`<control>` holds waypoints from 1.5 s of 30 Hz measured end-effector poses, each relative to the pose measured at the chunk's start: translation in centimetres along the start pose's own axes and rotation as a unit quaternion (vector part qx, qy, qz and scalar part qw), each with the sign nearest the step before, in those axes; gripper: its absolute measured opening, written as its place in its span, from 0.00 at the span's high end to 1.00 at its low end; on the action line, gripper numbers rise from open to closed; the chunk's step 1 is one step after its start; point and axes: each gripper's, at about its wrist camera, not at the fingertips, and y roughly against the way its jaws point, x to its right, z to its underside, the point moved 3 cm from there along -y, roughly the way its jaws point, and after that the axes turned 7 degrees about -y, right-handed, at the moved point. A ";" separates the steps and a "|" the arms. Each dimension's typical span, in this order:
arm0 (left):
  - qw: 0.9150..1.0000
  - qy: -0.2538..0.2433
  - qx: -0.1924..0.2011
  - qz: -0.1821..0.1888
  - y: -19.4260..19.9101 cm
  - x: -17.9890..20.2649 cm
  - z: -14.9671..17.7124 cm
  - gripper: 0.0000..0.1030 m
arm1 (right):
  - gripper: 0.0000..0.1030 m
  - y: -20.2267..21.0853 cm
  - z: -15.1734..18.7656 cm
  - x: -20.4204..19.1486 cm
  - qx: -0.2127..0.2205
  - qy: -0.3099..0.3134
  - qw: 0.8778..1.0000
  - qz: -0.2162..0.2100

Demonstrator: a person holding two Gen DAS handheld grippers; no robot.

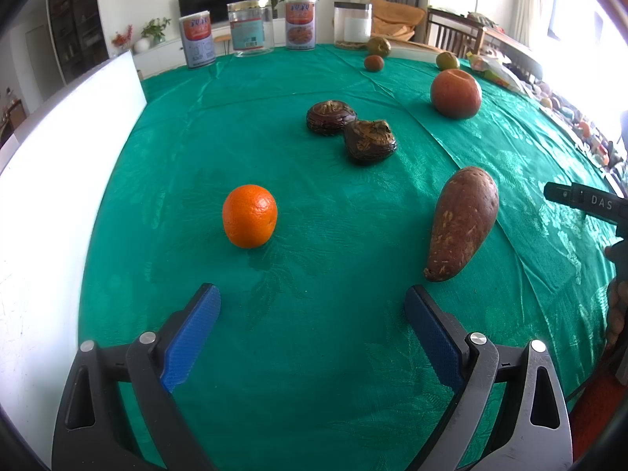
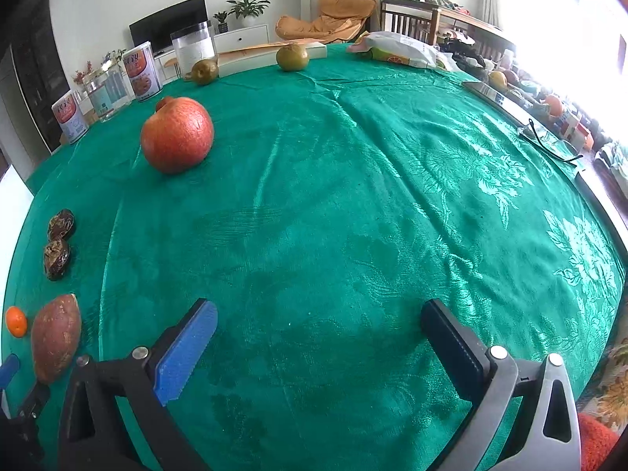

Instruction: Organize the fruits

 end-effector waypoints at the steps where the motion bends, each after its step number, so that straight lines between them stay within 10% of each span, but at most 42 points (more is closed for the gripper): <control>1: 1.000 0.000 0.000 0.000 0.0 0.0 0.0 0.07 | 0.00 0.0 0.0 0.0 0.000 -0.001 1.000 -0.001; 25: 1.000 0.000 0.000 0.000 0.0 0.0 0.0 0.07 | 0.00 1.1 -0.6 -0.4 0.045 0.021 0.999 0.022; 35: 1.000 -0.002 -0.002 -0.002 0.0 0.2 0.0 0.05 | 0.00 -5.1 -5.9 -0.5 -0.027 0.075 0.997 -0.020; 45: 1.000 -0.002 -0.003 -0.004 -0.1 0.3 0.0 0.04 | 0.00 -8.0 -10.0 -0.1 -0.004 0.092 0.995 -0.038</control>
